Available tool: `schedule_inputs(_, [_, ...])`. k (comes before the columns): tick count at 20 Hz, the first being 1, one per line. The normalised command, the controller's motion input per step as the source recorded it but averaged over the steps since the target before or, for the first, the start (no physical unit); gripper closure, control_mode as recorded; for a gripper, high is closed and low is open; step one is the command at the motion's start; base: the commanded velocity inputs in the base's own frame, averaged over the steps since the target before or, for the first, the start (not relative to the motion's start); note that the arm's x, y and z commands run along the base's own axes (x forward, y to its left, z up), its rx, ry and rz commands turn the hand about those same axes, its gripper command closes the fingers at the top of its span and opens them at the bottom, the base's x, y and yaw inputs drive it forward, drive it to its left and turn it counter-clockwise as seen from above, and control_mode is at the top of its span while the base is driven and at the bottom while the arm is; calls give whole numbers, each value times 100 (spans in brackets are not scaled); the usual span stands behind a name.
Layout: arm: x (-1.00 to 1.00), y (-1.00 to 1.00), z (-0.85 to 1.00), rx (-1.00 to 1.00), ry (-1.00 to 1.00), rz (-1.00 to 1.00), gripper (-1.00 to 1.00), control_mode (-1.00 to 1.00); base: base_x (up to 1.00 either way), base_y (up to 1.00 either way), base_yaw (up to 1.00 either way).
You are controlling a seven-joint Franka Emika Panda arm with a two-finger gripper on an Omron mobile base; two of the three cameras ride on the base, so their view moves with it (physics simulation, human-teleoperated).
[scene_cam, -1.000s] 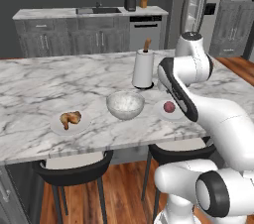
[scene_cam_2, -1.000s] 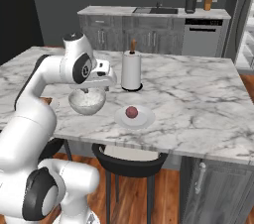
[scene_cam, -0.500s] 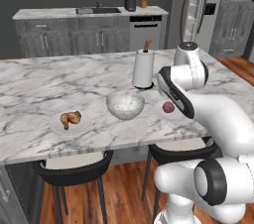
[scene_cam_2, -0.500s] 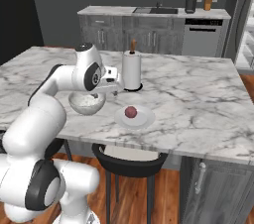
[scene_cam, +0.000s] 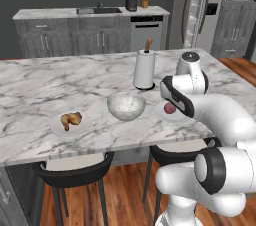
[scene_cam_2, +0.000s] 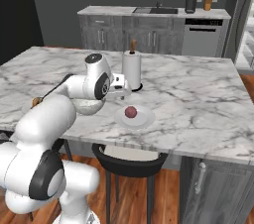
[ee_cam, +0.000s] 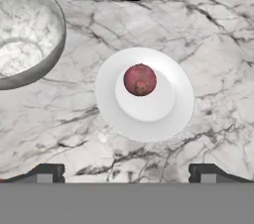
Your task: Pick the chicken drumstick and onion from their plates and place them in the bowl. Then put the bowl in the fridge.
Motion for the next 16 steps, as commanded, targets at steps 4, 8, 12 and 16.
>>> schedule_inputs(4, [37, -6, -32, 1, -12, 0, -100, -100, 0, 0, 0])
schedule_inputs(8, [37, -6, -29, 2, -1, -1, -100, -100, 0, 0, 0])
schedule_inputs(12, [19, -7, -35, 0, 0, -3, -100, -100, 0, 0, 0])
schedule_inputs(16, [23, -9, -32, 0, 0, -4, -100, -100, 0, 0, 0])
